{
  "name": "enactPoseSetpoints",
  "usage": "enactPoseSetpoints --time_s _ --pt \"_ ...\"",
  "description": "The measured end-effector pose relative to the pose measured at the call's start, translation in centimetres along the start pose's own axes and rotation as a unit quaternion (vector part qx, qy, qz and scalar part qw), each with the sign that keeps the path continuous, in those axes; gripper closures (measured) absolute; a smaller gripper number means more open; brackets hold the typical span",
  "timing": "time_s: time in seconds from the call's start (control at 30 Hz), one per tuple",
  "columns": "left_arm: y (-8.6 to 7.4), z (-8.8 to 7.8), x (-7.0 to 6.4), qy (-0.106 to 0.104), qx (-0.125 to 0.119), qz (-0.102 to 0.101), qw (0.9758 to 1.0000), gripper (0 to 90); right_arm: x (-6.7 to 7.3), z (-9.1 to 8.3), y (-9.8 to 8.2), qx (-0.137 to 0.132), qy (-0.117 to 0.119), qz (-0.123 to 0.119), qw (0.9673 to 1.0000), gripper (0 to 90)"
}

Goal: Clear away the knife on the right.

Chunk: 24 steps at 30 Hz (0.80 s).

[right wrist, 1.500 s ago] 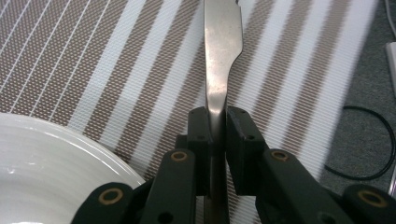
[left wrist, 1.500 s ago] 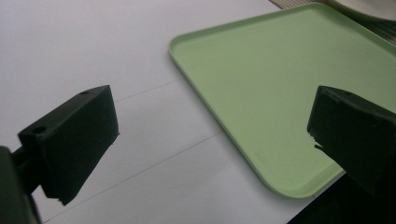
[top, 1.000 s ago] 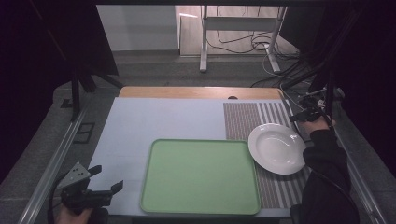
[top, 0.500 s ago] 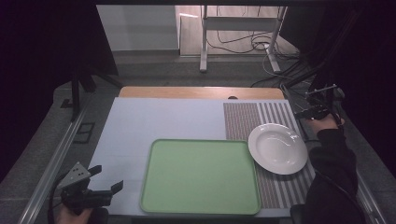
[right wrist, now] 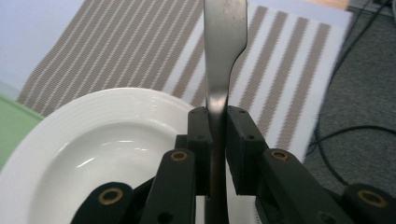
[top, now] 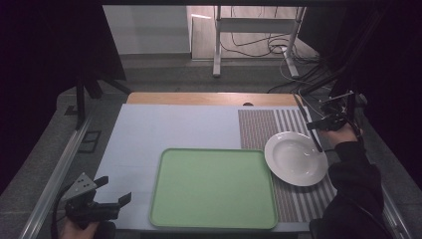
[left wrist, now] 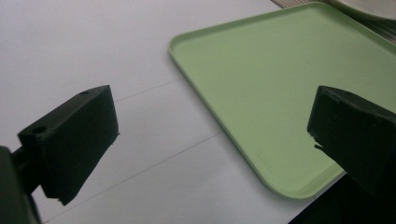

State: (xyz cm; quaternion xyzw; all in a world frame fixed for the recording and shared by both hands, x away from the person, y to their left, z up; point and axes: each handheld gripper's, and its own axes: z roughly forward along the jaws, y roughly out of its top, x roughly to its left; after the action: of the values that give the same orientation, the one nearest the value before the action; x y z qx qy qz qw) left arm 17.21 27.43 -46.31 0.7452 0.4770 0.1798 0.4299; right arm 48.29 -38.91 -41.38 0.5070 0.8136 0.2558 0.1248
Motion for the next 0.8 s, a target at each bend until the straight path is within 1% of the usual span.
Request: enactPoseSetpoints --time_s 0.1,0.17,0.3,0.53,0.8 --pt "0.0 0.0 0.0 0.0 0.0 0.002 1.0 1.7 0.8 0.1 -0.1 0.003 0.007 -0.002 1.0 81.0" --pt "0.0 0.0 0.0 0.001 0.001 0.002 1.0 1.7 1.6 0.2 -0.2 0.006 0.013 -0.007 0.9999 81.0" --pt "0.0 0.0 0.0 0.0 0.001 0.003 1.0 1.7 2.6 0.4 -0.3 0.009 0.02 -0.014 0.9997 81.0" --pt "0.0 0.0 -0.1 0.001 0.001 0.005 1.0 1.7 4.9 0.5 -0.7 0.014 0.033 -0.032 0.9988 81.0" --pt "0.0 0.0 -0.1 0.001 0.002 0.007 1.0 1.7 7.8 0.4 -1.2 0.019 0.052 -0.056 0.9969 81.0"
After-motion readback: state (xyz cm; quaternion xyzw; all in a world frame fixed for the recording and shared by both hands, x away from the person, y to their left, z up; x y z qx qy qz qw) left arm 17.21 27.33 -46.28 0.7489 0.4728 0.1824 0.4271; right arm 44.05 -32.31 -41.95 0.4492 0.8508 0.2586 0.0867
